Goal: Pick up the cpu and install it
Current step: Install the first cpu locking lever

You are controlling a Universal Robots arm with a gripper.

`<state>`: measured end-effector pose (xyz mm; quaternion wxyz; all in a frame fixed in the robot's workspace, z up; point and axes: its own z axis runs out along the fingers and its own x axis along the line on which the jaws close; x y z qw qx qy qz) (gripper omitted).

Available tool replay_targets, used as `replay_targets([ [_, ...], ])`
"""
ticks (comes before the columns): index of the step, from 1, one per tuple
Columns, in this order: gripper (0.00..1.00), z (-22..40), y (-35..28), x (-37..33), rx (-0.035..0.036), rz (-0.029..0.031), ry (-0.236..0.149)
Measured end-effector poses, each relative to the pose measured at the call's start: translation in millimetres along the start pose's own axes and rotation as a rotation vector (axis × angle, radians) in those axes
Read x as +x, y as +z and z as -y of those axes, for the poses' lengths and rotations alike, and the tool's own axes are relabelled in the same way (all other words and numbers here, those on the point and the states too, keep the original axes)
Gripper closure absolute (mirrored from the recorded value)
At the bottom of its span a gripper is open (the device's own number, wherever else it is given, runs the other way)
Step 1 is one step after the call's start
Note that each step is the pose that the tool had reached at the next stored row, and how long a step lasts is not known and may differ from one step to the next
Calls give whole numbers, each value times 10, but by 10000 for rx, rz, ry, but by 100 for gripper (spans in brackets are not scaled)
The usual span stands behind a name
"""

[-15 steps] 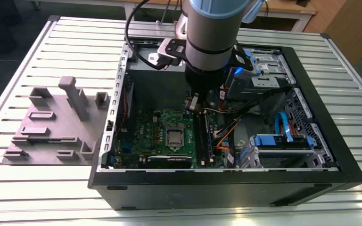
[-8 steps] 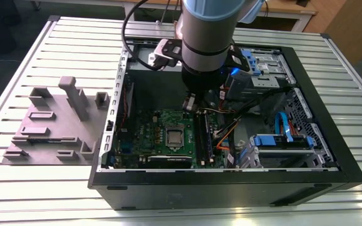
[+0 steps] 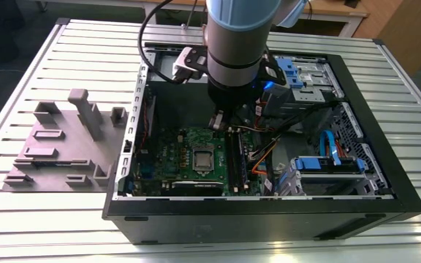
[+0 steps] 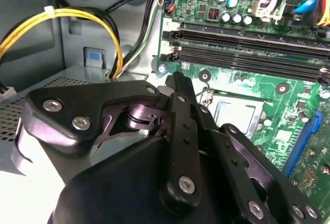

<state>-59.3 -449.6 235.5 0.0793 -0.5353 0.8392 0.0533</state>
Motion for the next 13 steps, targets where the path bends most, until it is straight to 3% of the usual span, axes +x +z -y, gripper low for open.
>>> replay_targets([
  [6, 90, -1, 18, 4, 1, -1, 3],
  [8, 90, -2, 24, 5, 17, -35, 1],
  [10, 90, -2, 25, 5, 63, -155, -7],
  [13, 90, -1, 30, 6, 121, -391, -19],
])
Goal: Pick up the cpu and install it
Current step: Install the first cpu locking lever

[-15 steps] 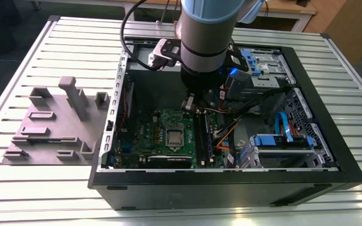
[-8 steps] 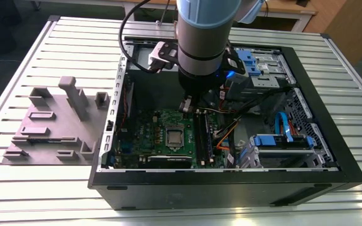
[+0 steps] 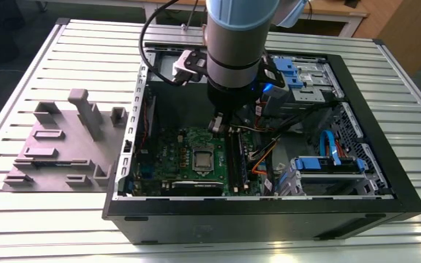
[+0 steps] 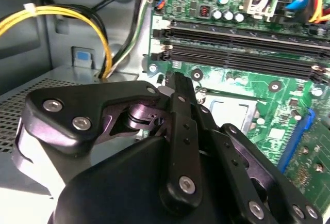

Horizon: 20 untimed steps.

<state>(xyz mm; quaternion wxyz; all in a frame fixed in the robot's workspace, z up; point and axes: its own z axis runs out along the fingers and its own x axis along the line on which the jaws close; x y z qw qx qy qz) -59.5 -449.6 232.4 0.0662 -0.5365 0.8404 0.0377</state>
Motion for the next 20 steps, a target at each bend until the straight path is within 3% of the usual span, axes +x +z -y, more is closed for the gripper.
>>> replay_targets([
  [2, 90, 0, 2, 1, 19, -81, -4],
  [6, 90, 0, 0, 1, 25, -97, -4],
  [7, 90, 0, 0, 0, 40, -135, -6],
  [10, 90, 0, 1, 0, 102, -346, -18],
  [13, 90, 1, 1, 1, 156, -595, -29],
  [20, 90, 12, -2, 13, 110, -1011, -30],
])
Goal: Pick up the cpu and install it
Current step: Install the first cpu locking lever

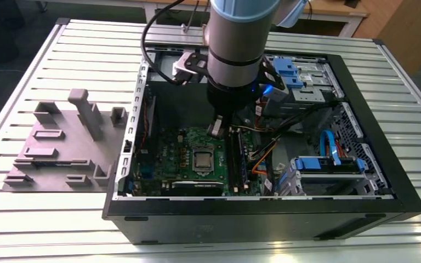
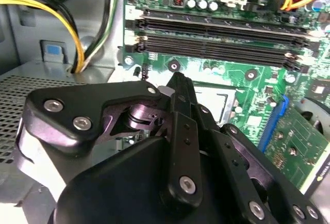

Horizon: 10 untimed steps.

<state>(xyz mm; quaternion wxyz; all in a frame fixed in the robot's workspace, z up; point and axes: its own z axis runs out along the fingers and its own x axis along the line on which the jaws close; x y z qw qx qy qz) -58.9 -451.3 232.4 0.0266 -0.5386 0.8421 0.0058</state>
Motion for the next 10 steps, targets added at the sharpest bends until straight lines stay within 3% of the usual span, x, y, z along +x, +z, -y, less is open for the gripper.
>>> replay_targets([
  [3, 90, 8, 1, 2, -15, -158, -2],
  [5, 90, 15, 1, 0, -4, -303, -5],
  [7, 90, 25, 2, -1, 25, -502, -9],
  [10, 90, 38, 2, 0, 96, -887, -19],
])
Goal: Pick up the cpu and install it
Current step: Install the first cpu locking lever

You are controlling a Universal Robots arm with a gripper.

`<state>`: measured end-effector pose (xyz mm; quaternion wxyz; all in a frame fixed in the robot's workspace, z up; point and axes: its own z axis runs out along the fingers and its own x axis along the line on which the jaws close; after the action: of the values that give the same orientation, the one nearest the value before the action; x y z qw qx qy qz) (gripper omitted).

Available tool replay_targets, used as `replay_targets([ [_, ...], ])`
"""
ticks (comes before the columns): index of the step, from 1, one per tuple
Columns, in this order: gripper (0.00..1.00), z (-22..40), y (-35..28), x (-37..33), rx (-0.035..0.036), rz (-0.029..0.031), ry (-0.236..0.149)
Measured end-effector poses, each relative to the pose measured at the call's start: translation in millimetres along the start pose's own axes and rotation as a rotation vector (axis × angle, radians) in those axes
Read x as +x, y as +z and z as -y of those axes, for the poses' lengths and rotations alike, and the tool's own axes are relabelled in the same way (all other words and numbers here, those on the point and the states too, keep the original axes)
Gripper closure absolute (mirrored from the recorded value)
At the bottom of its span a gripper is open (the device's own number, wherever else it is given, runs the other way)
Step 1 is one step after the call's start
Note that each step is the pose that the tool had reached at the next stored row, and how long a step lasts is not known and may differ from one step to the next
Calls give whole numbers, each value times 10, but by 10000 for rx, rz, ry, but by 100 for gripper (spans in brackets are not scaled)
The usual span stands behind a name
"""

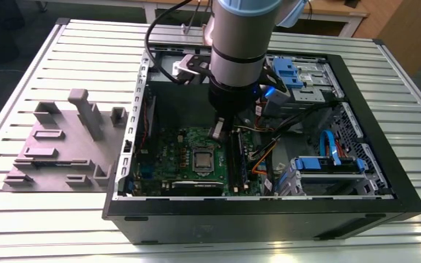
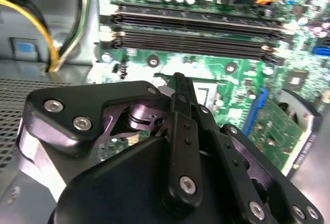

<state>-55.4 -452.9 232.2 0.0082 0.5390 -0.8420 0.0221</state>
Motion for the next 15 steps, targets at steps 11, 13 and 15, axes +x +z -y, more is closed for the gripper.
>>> replay_targets([
  [11, 90, 1, 10, 10, 54, -169, -3],
  [13, 90, 0, 18, 13, 54, -169, -6],
  [15, 90, 0, 29, 13, 58, -168, -84],
])
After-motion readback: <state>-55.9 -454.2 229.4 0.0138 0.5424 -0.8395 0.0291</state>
